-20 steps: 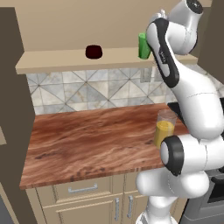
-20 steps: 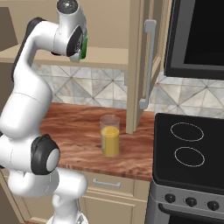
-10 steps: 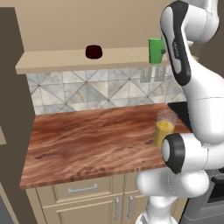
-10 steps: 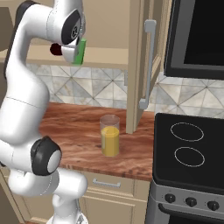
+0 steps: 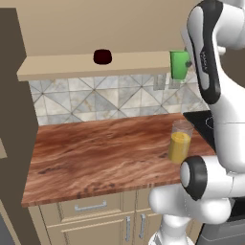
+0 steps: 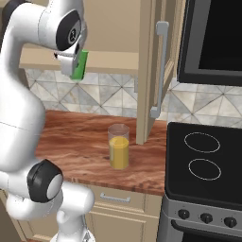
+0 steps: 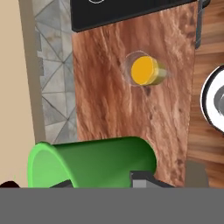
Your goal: There is a tray on the dining counter. Grab the cup, mug, and pitcher and place them on the tray. The pitcher may be placed next to the tray if it cannot fit the tray.
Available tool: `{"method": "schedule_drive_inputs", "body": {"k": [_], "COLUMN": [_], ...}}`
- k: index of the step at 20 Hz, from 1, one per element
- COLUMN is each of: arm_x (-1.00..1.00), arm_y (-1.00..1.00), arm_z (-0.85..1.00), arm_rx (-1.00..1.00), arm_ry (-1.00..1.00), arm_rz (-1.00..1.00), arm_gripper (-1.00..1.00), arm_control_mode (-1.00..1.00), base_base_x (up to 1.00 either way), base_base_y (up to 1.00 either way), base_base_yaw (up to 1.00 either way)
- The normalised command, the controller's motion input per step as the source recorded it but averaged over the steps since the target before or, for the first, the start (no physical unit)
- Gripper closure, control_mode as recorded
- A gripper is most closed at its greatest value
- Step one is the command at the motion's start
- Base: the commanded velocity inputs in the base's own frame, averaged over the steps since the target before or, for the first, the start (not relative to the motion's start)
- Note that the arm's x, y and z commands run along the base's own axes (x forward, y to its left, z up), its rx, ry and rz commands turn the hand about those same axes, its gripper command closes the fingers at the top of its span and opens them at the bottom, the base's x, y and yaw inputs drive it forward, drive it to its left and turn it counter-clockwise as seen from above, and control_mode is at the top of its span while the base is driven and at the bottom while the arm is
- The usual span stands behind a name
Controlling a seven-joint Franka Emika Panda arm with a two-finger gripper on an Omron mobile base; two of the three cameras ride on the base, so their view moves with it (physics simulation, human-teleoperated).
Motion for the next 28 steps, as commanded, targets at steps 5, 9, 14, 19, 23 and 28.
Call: {"method": "schedule_drive_inputs", "body": {"k": [5,9,14,19,23,28], "arm_x": [-0.41,-0.42,-0.56,-0.59,-0.42,-0.17], "arm_y": [0.00,0.00,0.00,0.00,0.00,0.00], "arm_z": [-0.26,-0.07,-0.02,-0.03,-0.01,0.00], "arm_rx": [0.00,0.00,-0.01,0.00,0.00,0.00], "arm_ry": [-0.04,-0.14,-0.06,-0.04,-0.01,0.00], "arm_rz": [0.00,0.00,0.00,0.00,0.00,0.00], "arm_gripper": [1.00,1.00,1.00,1.00,1.00,1.00], "arm_control_mode": [-1.00,-1.00,-1.00,-1.00,-1.00,-1.00], "base_base_x": [0.00,0.00,0.00,0.00,0.00,0.00], "base_base_y": [0.00,0.00,0.00,0.00,0.00,0.00], "base_base_yaw": [0.00,0.00,0.00,0.00,0.00,0.00]}}
